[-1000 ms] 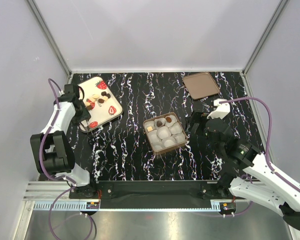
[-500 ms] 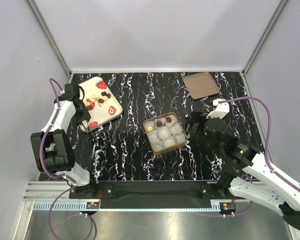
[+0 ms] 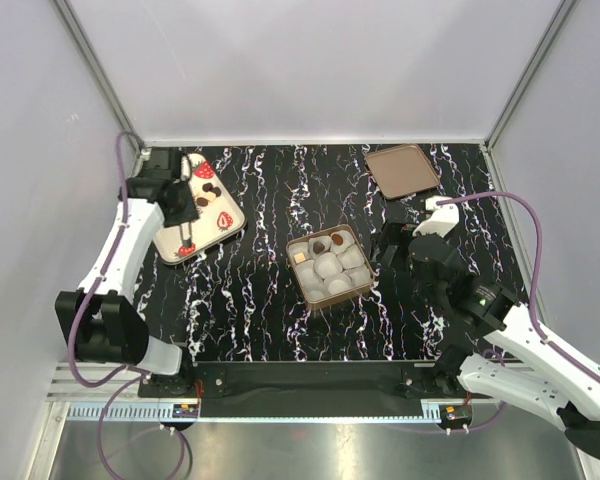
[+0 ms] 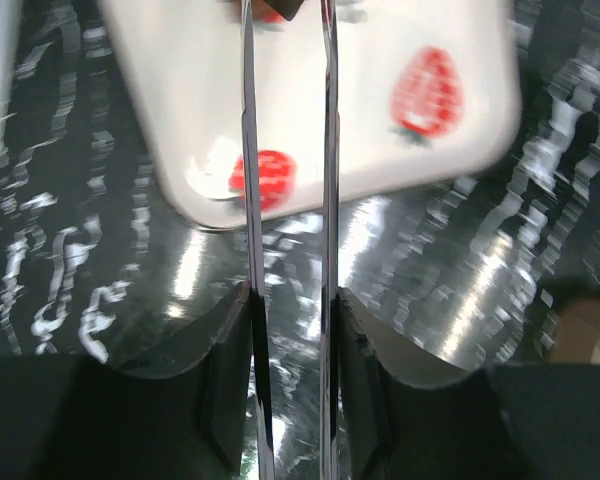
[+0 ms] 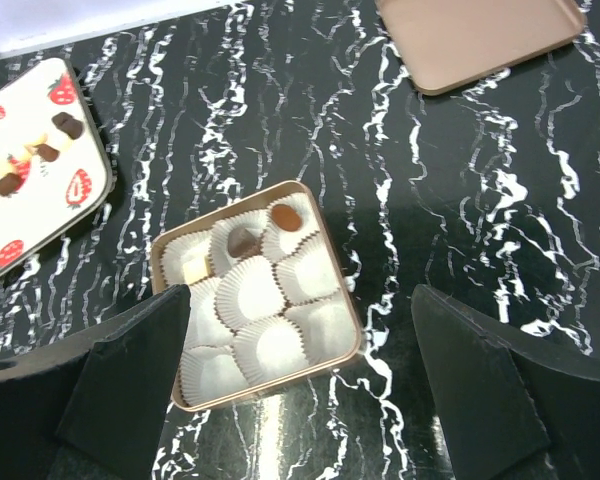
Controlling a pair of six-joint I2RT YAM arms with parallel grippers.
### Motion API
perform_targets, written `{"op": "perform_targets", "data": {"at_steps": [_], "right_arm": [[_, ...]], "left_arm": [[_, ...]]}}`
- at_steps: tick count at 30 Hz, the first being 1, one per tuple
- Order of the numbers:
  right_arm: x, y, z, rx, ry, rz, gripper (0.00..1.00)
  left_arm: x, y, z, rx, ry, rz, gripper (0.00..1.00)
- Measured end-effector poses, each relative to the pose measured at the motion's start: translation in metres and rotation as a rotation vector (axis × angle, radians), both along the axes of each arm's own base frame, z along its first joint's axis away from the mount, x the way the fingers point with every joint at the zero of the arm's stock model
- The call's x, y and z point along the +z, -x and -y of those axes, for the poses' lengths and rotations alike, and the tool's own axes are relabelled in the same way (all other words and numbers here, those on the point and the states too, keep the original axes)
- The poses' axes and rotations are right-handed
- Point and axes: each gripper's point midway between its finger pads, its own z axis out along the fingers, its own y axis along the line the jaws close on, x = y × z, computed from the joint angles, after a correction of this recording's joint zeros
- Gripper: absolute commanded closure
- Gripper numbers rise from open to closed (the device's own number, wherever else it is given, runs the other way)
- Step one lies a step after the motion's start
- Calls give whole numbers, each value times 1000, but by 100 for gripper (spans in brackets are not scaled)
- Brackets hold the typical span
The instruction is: Pack the chocolate
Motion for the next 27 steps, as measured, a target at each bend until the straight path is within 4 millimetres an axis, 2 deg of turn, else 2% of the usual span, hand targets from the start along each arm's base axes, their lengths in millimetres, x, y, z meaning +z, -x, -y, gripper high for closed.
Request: {"op": "perform_targets", "data": {"at_steps": [3,7,12,15,17,21,27], "right_arm": [[-2,0,4,-18,13,-5,0],[-1,1,11,-45,22,-3,0],[4,2,20,-80,19,8,0],[6,3,24,-99,15,14,0],[9,3,26,-107,7,19,0],[15,2,28,-124,-1,30,0],[21,1,32,-144,-6,44,0]], "left_arm": [[12,0,50,-142,-2,27,67],[26,14,126,-349,25,62,67],[48,51,225,-625,81,117,68],[53,72,270,-753,116,137,68],[49,85,293,-824,128,132,68],[33,104,326,-926,141,104,68],[12,120,346,-993,139,58,68]]}}
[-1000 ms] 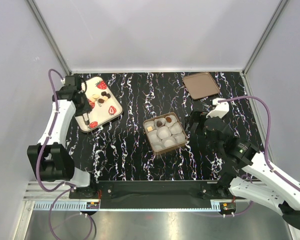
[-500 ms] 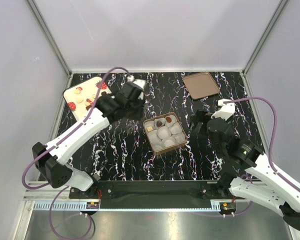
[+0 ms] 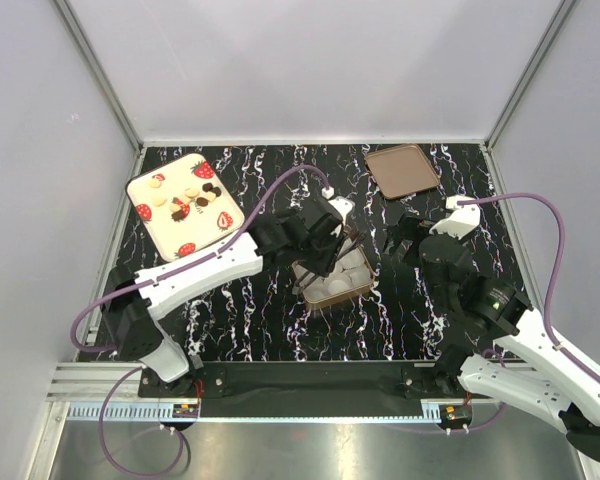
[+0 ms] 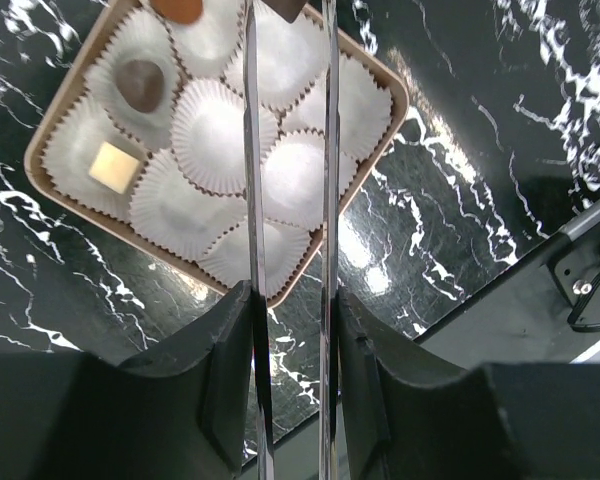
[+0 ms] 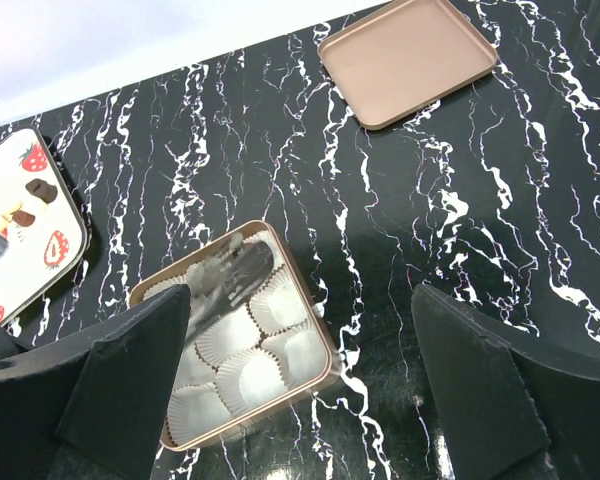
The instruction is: Pack the chocolate
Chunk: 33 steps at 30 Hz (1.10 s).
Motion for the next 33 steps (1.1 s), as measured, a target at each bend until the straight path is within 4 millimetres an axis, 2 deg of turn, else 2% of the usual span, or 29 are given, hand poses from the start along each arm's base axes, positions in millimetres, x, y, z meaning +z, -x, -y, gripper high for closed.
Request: {"op": "perform_targets", "data": {"at_steps": [5,11,16,24,33], "right_arm": [[0,0,1,-5,1,1,0],[-1,-1,0,-5,3,-2,0],[-1,-1,0,-5,3,-2,0],[-1,-1,0,-6,2,-2,0],[-1,-1,0,-6,3,-2,0]], "left_arm": [[-16,7,3,-17,-30,-21,67],[-43,17,-4,-15,-77,-61,66],[-55,16,-3,-7,-95,-71,62],[-68,14,-1,-1,-121,-78,57],[-67,10,-3,12,-132,-61,53]]}}
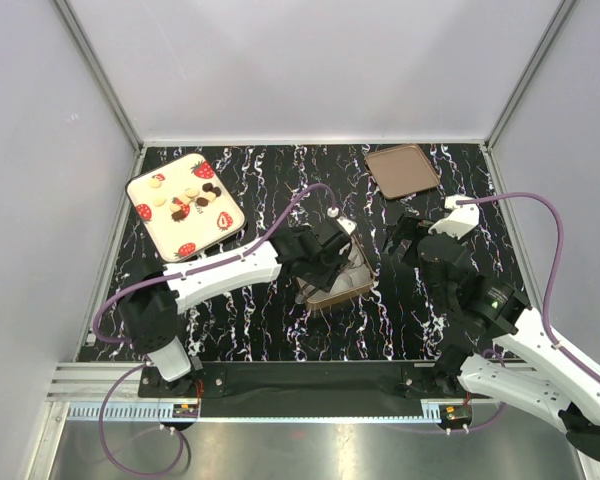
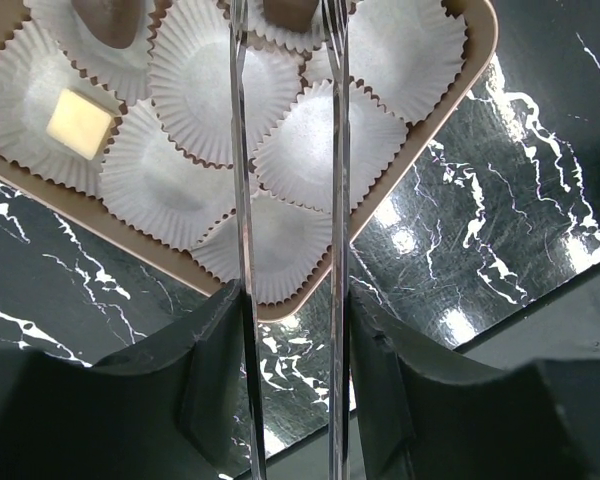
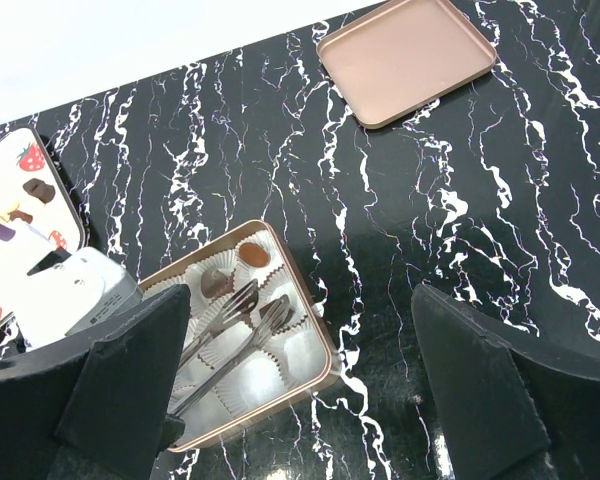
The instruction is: Pack the chocolate
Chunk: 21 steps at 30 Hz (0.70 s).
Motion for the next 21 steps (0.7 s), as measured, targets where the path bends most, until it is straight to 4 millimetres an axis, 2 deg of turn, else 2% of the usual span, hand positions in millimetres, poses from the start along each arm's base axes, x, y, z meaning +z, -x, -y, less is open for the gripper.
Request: {"op": "perform_targets", "data": {"at_steps": [7,11,13,16,19,21], "right_arm": [[-2,-1,-1,0,4,-5,0],[-2,-1,-1,1,2,-5,0],[-2,-1,-2,2,1,-5,0],[-2,-1,-2,4,-3,-6,1],[-2,0,-4,12,-11,-9,0],[-2,0,-6,19,-17,-11,0]], "left_arm": [[13,-7,3,11,9,31,51],[38,-18,0,41,32,75,50],[52,-28,-8,75,63,95,50],[72,-58,-41,189,94,130,49],[81,-89,-92,344,101,159,48],[78,-105,-135,466,89,163,48]]}}
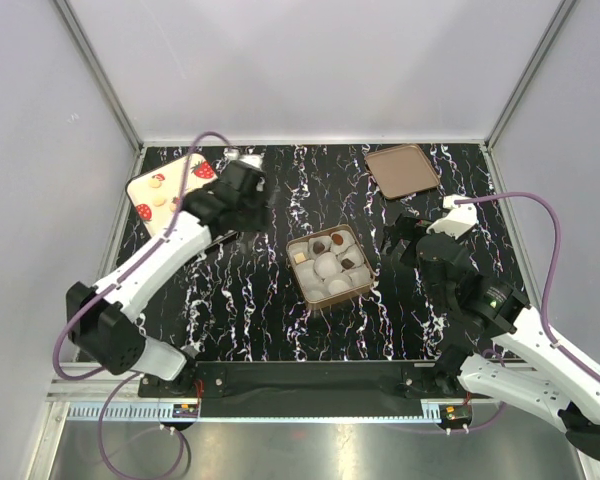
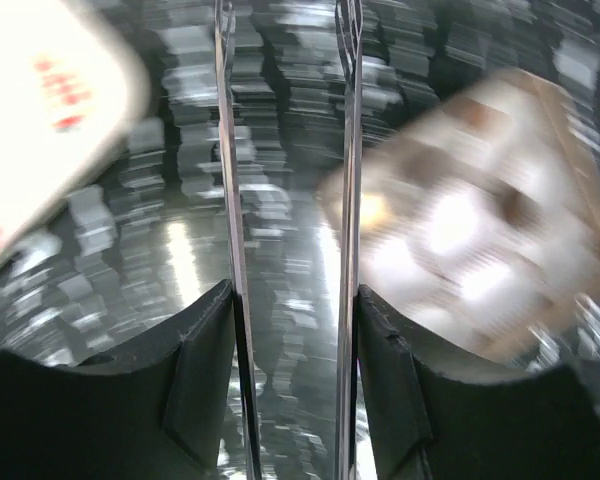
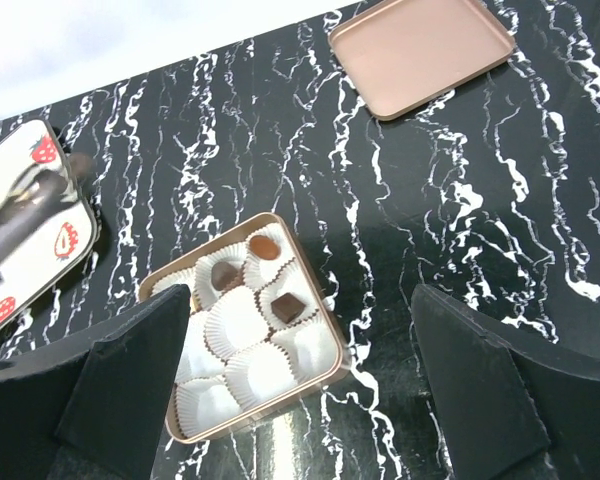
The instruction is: Pack the chocolate
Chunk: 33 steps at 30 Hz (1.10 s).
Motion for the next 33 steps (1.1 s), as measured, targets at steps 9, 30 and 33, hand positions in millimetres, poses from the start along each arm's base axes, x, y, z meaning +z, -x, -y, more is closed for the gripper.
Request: {"op": "perform_targets", "data": {"at_steps": [9,30,33], "right_arm": [[1,-1,-8,25,-29,-1,0],[-5,-6,-19,47,-36,-4,0],[-5,-7,-20,48,-37,0,0]], "left_arm": [[-31,-21,-151,413,-56,-73,48],[-81,-37,-222,597,-7,-217,46],[-89,-37,-223,601,-11,-242,46]]}}
